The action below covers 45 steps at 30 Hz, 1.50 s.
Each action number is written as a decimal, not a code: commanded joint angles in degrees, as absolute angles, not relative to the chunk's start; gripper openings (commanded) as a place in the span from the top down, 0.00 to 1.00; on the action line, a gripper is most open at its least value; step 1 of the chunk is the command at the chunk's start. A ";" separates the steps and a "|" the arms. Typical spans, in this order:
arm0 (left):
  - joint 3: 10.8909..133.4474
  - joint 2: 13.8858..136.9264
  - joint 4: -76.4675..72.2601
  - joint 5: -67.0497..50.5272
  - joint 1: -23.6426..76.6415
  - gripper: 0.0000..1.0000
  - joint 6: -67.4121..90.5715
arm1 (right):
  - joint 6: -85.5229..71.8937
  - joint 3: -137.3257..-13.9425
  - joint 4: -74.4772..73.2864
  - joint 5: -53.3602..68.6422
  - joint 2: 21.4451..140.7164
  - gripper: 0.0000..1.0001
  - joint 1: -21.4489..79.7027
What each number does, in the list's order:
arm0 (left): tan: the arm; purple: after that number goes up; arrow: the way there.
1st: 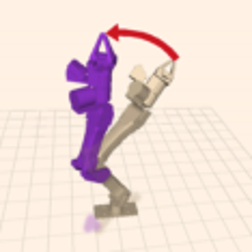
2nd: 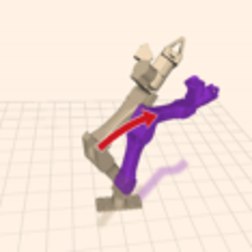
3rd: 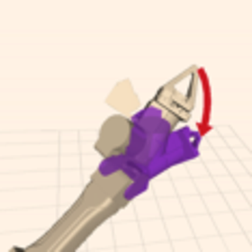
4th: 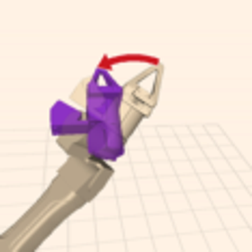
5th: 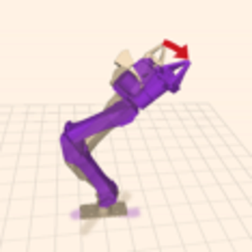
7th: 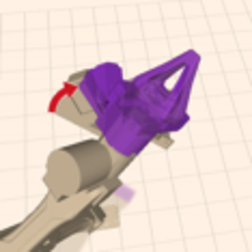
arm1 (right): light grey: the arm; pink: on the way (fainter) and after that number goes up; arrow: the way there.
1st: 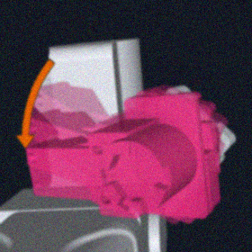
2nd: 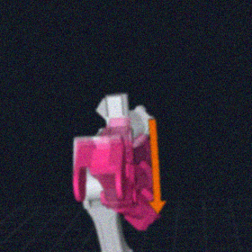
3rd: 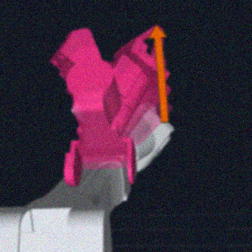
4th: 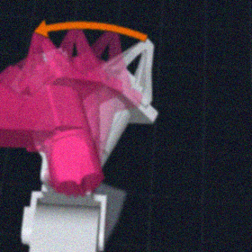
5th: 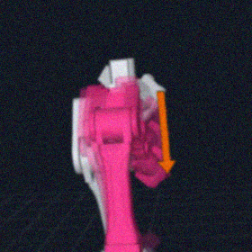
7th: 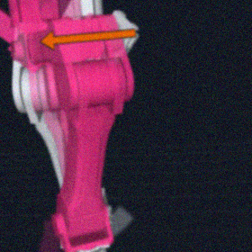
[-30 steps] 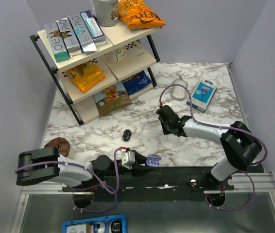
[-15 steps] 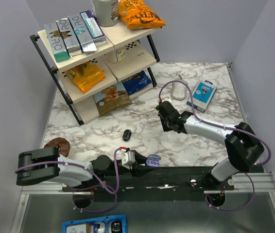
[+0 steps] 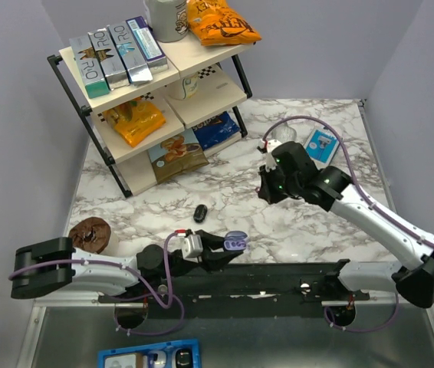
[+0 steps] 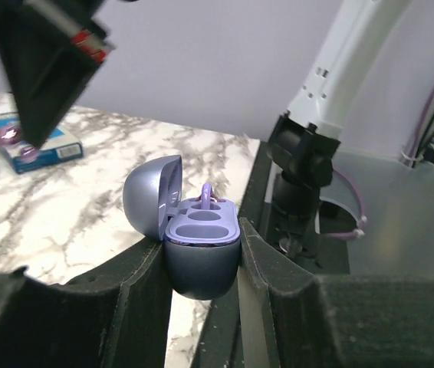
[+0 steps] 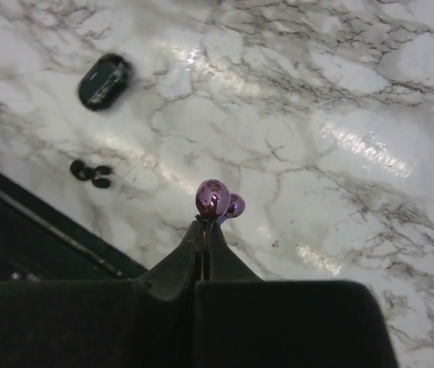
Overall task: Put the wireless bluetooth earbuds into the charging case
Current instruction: Pick up the earbud from the center of the board, then place the earbud in the charging case.
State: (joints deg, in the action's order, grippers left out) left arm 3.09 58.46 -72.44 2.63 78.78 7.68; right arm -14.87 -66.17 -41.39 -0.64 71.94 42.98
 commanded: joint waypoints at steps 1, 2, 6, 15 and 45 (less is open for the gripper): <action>-1.85 52.74 -66.11 9.84 78.66 1.00 3.96 | -12.04 -69.60 -52.99 7.47 66.37 0.99 43.24; -1.85 51.95 -65.31 10.71 78.49 1.00 3.96 | -11.34 -70.74 -53.96 9.12 65.57 0.99 43.24; -1.58 47.74 -61.00 12.48 77.61 1.00 3.52 | -9.76 -72.59 -57.56 14.58 61.97 0.99 43.24; 1.65 49.03 -57.57 7.31 73.74 1.00 3.96 | -7.29 -72.16 -57.13 29.25 55.29 0.99 43.24; 21.52 48.16 -24.88 -33.31 65.22 1.00 -2.19 | -9.85 -60.47 -41.48 56.42 52.56 0.99 43.59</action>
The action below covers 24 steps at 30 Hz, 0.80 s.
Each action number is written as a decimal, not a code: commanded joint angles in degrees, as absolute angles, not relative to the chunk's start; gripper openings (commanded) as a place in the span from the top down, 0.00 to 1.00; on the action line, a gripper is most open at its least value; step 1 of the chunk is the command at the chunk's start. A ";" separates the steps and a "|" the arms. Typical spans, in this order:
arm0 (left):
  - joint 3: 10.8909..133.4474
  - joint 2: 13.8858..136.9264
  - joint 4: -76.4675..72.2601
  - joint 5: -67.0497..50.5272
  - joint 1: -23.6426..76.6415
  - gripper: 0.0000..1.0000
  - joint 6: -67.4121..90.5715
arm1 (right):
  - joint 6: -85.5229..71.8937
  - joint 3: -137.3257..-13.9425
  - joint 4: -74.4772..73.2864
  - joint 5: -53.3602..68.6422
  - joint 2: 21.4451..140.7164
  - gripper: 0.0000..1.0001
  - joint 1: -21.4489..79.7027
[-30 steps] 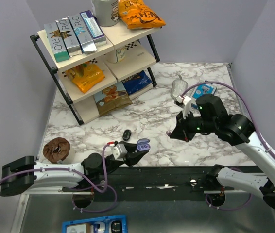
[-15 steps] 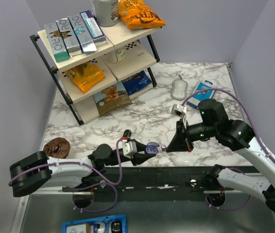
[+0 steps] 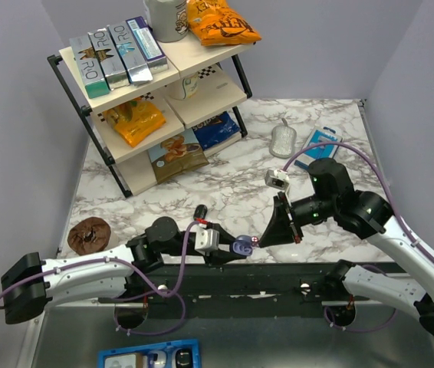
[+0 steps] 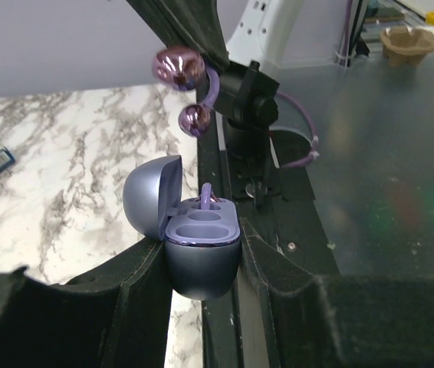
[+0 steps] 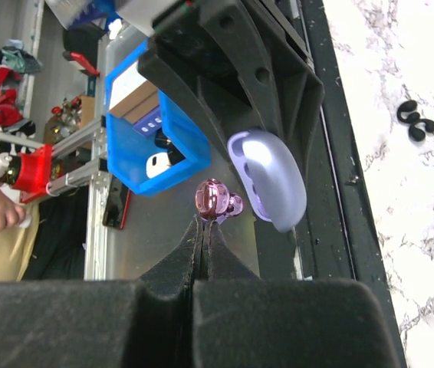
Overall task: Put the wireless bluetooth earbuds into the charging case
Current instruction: Place the earbud in the charging case.
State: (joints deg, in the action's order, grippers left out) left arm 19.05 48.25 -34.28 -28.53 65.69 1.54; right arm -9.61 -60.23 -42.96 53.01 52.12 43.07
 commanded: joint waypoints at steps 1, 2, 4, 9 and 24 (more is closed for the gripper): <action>21.88 48.25 -23.31 -34.09 64.61 1.00 -2.55 | -9.84 -60.64 -41.57 56.51 52.65 0.99 43.94; 22.23 48.43 -22.68 -34.71 64.16 1.00 -2.81 | -9.67 -60.82 -41.66 56.51 52.82 0.99 44.29; 23.02 48.87 -21.63 -38.03 63.02 1.00 -2.73 | -9.14 -61.08 -42.45 56.08 53.00 0.99 45.26; 26.44 51.58 -17.67 -46.13 59.33 1.00 -3.07 | -7.39 -61.44 -44.99 52.75 53.70 0.99 48.42; 29.35 55.02 -15.65 -57.48 58.54 1.00 -1.23 | -4.31 -61.96 -47.46 44.30 57.74 0.99 50.97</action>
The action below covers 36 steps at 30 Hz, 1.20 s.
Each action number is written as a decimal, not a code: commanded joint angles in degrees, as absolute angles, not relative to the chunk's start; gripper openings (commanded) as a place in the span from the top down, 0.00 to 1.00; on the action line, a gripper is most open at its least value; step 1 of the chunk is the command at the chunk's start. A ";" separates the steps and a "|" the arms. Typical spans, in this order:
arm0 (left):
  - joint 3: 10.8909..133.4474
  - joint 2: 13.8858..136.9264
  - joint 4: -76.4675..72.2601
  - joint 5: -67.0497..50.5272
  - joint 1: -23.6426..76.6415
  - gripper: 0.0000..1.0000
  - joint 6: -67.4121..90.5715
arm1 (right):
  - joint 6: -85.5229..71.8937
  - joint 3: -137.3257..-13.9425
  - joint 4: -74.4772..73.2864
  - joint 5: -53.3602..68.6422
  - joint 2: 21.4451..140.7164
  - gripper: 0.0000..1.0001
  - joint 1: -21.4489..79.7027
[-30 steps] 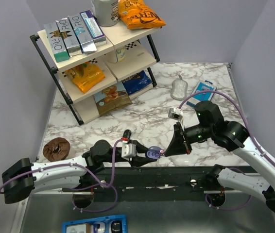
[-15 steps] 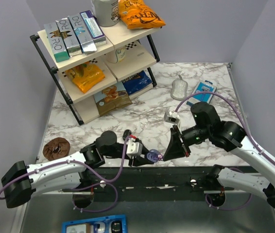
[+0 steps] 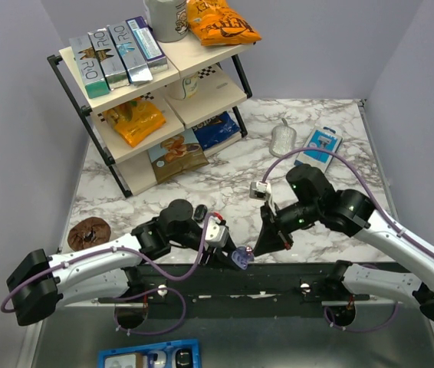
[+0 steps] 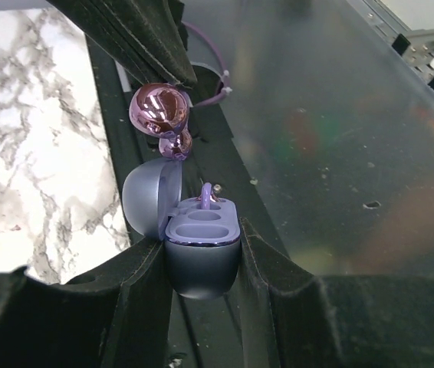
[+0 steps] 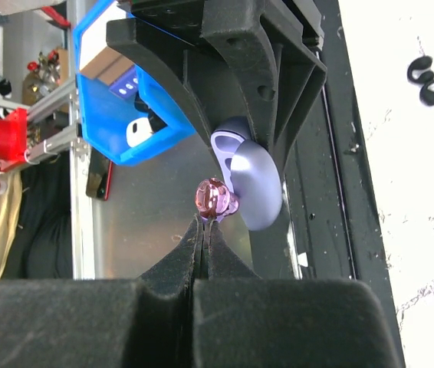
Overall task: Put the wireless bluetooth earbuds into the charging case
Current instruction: Place the earbud in the charging case.
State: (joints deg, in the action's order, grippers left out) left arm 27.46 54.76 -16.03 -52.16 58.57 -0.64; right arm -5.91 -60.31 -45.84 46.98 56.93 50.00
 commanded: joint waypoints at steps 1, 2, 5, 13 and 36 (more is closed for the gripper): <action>29.53 55.11 -14.69 -57.65 58.54 1.00 -1.58 | -4.22 -62.05 -47.46 44.21 57.83 0.99 50.98; 29.71 55.37 -14.24 -57.74 58.54 1.00 -1.76 | -4.31 -62.05 -47.55 44.30 58.01 0.99 51.06; 30.15 56.07 -13.45 -58.18 58.36 1.00 -2.29 | -4.04 -61.96 -47.55 44.47 58.09 0.99 51.68; 31.64 58.88 -11.79 -59.41 56.69 1.00 -3.95 | -4.22 -61.17 -46.50 45.88 57.57 0.99 52.47; 34.98 62.23 -12.39 -61.00 55.46 1.00 -4.75 | -5.71 -58.36 -42.71 47.64 59.24 0.99 53.17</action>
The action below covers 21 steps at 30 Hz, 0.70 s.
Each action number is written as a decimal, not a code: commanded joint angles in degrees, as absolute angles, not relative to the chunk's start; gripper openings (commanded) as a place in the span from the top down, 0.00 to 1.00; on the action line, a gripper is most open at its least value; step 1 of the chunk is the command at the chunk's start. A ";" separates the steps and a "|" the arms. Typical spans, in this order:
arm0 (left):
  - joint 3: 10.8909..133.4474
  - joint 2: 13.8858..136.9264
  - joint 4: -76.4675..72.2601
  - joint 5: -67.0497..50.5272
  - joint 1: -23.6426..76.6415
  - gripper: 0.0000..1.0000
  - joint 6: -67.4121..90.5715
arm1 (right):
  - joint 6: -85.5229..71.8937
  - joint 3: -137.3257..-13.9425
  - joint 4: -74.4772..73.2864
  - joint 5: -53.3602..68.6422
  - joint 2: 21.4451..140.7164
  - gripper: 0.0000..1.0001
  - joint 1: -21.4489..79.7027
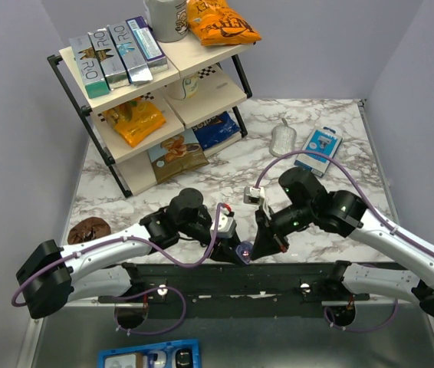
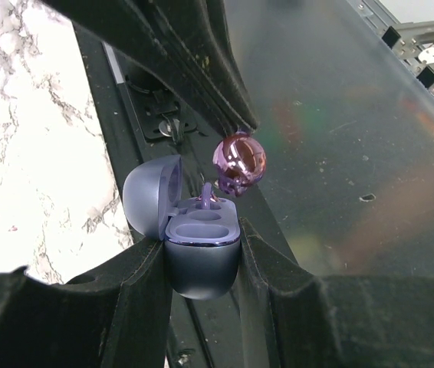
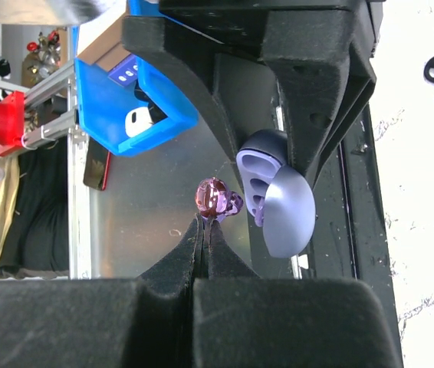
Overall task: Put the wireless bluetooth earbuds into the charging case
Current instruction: Place the earbud in the charging case.
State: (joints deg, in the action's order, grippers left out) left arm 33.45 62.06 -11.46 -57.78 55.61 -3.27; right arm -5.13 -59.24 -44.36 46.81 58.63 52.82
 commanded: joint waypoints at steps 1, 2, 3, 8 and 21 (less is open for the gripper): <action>35.15 62.40 -12.48 -61.08 55.46 1.00 -4.66 | -5.80 -58.36 -42.63 47.64 59.33 0.99 53.09; 35.24 62.40 -12.48 -61.17 55.46 1.00 -4.57 | -5.63 -58.36 -42.37 47.55 59.41 0.99 53.17; 35.24 62.40 -12.39 -61.35 55.46 1.00 -4.40 | -5.71 -58.45 -42.36 47.55 59.59 0.99 53.17; 35.77 62.23 -11.95 -61.61 55.46 1.00 -4.39 | -5.36 -58.89 -42.54 47.02 60.03 0.99 53.17; 33.93 62.14 -11.86 -61.61 55.55 1.00 -4.31 | -4.04 -60.91 -43.68 45.09 61.17 0.99 53.17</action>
